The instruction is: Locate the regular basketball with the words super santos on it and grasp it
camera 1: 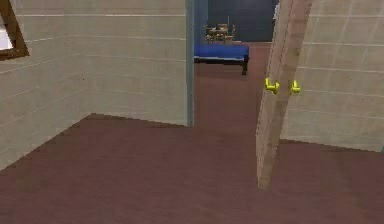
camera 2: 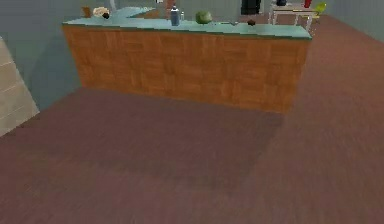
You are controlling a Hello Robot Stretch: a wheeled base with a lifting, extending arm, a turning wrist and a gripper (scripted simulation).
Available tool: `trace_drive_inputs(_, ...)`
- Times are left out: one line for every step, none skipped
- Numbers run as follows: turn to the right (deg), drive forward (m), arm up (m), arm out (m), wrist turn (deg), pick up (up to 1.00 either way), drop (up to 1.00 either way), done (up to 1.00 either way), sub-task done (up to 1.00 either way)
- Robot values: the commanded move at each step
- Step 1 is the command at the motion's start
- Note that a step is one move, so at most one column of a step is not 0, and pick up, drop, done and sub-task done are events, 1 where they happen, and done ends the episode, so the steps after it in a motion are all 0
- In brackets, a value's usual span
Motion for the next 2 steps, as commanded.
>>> trace_drive_inputs(3.0,0.00,0.00,0.00,0.0,0.00,0.00,0.00,0.00)
trace_drive_inputs(0.0,1.00,0.00,0.00,0.0,0.00,0.00,0.00,0.00)
